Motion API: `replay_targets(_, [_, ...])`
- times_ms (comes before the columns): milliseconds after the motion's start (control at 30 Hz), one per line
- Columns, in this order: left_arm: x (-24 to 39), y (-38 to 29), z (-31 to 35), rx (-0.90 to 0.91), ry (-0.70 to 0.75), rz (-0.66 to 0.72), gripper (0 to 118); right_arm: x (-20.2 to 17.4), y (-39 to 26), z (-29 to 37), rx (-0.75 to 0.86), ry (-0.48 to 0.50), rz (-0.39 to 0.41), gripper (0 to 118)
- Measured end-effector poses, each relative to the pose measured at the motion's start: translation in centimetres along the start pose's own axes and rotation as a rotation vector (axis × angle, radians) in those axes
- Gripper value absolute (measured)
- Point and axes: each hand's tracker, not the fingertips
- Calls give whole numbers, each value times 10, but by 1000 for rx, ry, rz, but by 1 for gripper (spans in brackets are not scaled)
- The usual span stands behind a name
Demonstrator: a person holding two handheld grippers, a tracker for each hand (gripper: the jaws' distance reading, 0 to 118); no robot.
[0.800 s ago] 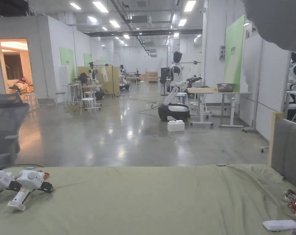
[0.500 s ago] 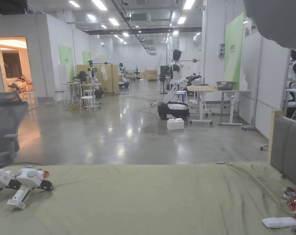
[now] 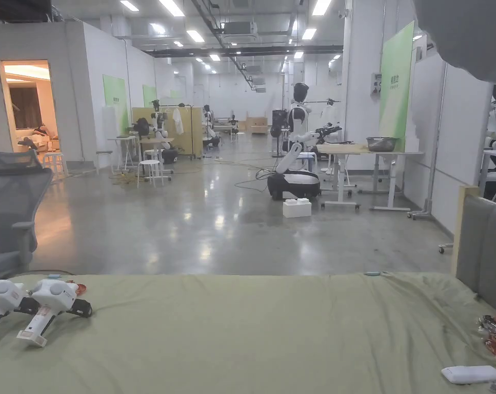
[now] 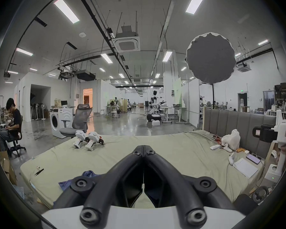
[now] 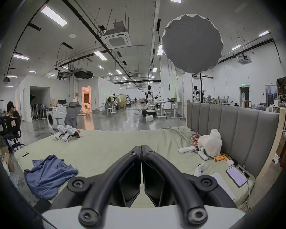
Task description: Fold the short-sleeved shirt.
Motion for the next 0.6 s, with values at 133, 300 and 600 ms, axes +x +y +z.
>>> replay_targets(133, [1, -1, -2, -9, -5, -6, 0, 1, -1, -1, -1, -1, 9, 0])
replay_targets(300, [-1, -2, -3, -19, -5, -2, 0, -1, -2, -2, -11, 4, 12, 0])
replay_targets(600, [-20, -12, -12, -68, -2, 25, 0, -3, -11, -10, -34, 17, 29, 0])
